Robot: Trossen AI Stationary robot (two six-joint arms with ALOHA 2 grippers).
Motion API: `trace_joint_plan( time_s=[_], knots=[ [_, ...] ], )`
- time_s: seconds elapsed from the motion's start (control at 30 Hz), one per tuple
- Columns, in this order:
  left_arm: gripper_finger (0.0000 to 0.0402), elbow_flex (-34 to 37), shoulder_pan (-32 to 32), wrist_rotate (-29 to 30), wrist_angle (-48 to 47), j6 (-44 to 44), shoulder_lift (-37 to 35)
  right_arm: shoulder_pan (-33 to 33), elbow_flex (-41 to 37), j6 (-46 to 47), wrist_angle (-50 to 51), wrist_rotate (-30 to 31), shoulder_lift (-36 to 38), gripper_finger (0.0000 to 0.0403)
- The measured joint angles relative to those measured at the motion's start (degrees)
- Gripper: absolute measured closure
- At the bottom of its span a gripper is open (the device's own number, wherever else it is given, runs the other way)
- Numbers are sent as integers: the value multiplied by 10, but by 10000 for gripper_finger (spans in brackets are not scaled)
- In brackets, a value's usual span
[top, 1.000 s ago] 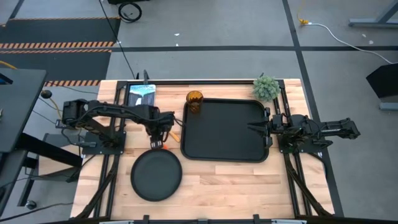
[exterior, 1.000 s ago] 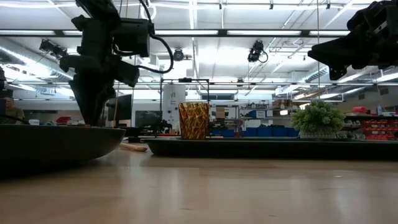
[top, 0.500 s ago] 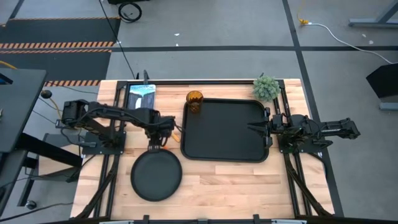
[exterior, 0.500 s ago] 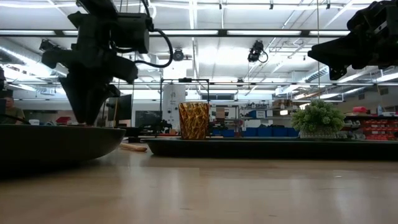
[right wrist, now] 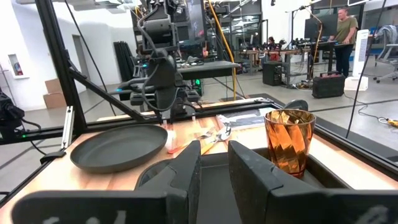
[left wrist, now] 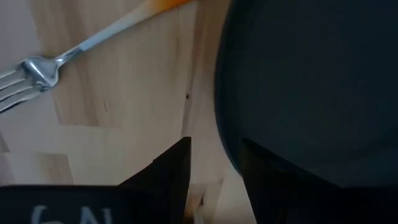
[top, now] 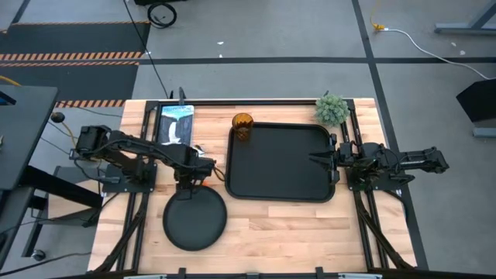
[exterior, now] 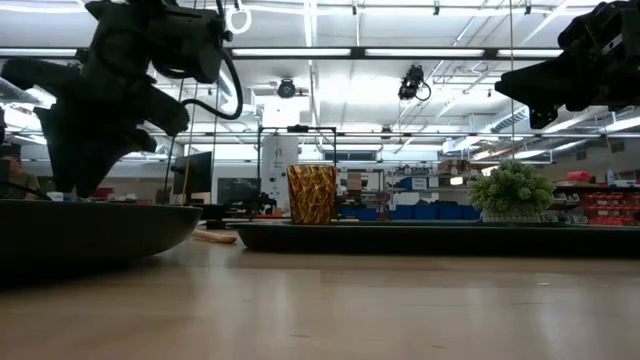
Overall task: Pick and place plate/cup/fork/spoon on tray
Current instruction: Put the black plate on the middle of the black table tray
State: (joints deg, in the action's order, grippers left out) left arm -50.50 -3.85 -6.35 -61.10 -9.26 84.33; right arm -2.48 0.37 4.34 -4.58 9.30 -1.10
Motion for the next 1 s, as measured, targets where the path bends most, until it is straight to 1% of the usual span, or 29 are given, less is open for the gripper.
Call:
trace_joint_plan(
  time_s=[0.17,0.33,0.4,0.57,0.73,0.87,1.0],
  knots=[
    [260,5,-10,0,22,0,0,0,0,0,0,0,0,315],
    [260,41,-13,-11,42,8,-13,0,0,0,0,0,0,315],
    [260,54,-13,-12,42,-1,-31,0,0,0,0,0,0,315],
    [260,81,-13,-13,46,-40,-102,0,0,0,0,0,0,315],
    [260,117,-12,-13,65,-110,-173,0,0,0,-2,0,0,315],
    [260,155,-12,-17,93,-167,-196,0,0,0,-2,0,0,315],
    [260,188,-12,-62,129,-195,-196,0,0,0,-3,0,0,315]
  ],
)
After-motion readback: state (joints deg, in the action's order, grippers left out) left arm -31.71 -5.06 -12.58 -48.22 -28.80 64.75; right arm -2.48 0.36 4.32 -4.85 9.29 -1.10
